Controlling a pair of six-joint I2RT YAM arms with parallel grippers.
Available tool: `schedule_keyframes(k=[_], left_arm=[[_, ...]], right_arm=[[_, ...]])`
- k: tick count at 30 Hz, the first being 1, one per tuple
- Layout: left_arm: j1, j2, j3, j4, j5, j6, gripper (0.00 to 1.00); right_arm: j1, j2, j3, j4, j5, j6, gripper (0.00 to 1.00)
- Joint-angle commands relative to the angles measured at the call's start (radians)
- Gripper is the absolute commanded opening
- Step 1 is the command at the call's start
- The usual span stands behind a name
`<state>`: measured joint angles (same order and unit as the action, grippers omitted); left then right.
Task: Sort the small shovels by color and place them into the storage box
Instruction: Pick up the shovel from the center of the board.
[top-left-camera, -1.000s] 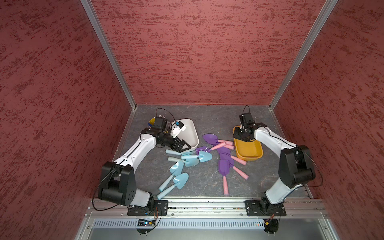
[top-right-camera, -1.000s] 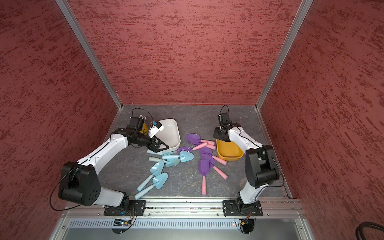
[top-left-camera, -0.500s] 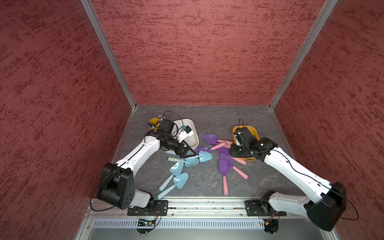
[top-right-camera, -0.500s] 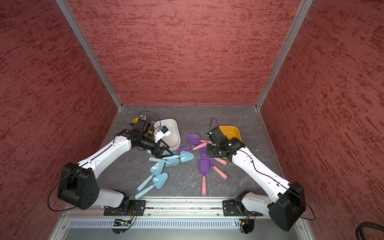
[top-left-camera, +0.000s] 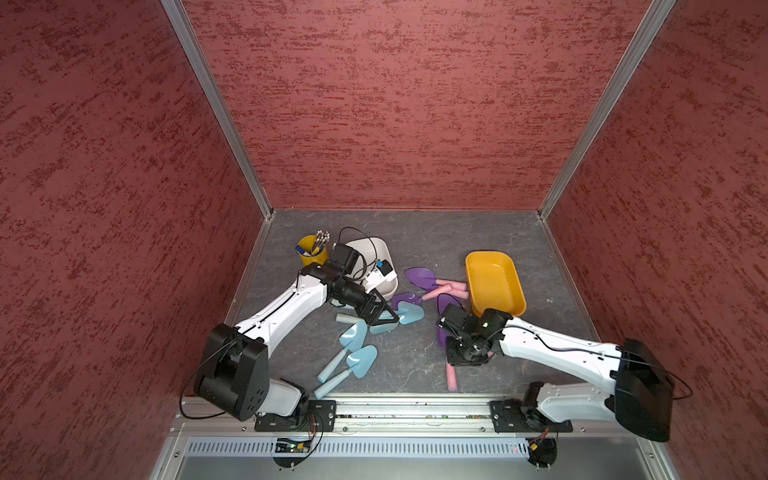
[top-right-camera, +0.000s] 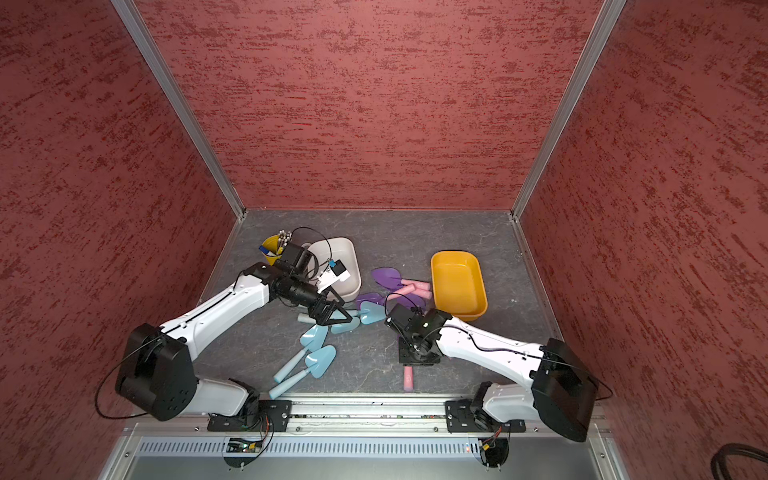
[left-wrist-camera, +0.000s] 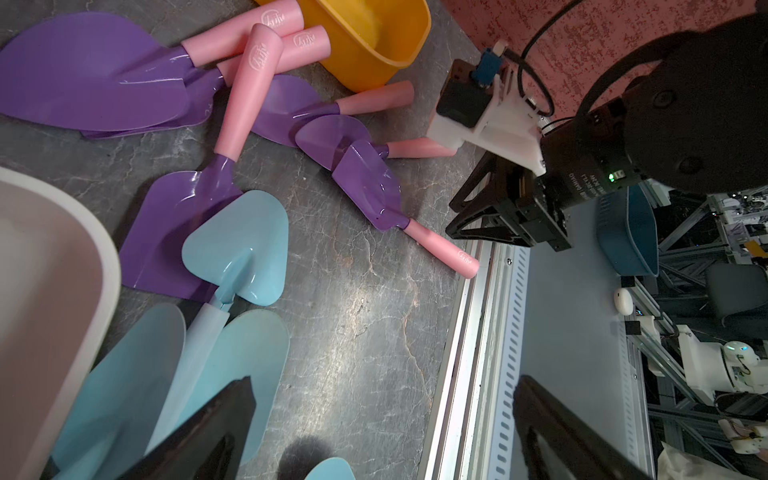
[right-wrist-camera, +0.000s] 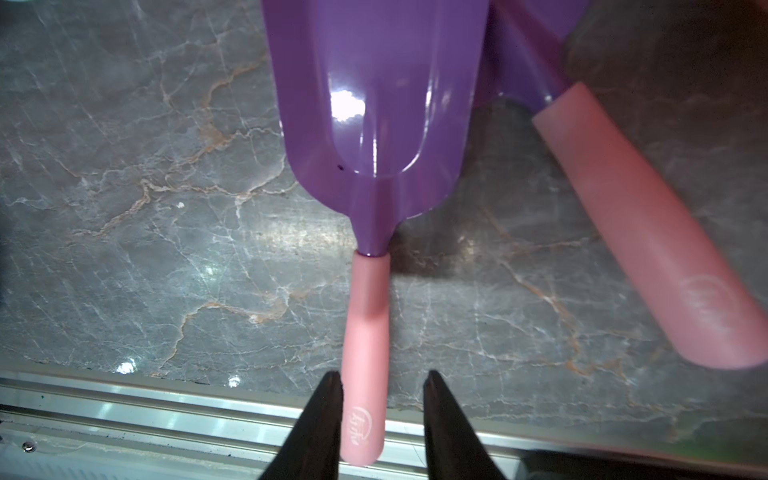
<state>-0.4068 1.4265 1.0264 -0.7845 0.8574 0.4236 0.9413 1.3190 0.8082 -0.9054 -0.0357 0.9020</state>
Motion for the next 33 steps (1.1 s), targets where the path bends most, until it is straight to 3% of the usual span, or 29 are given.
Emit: schedule_keyframes(k=[1, 24, 33], left_arm=[[-0.006, -0.011, -0.011, 0.021, -0.004, 0.016, 1.00], [-0.004, -0.019, -0.017, 0.016, -0.006, 0.027, 1.00], [-0.002, -0.012, -0.017, 0.014, -0.010, 0.029, 1.00]], right_arm=[[0.006, 0.032, 0.002, 0.068, -0.010, 0.028, 0.34], [0.007, 0.132, -0.050, 0.112, -0.014, 0.014, 0.31], [0.007, 0.203, -0.060, 0.165, -0.031, 0.002, 0.23]])
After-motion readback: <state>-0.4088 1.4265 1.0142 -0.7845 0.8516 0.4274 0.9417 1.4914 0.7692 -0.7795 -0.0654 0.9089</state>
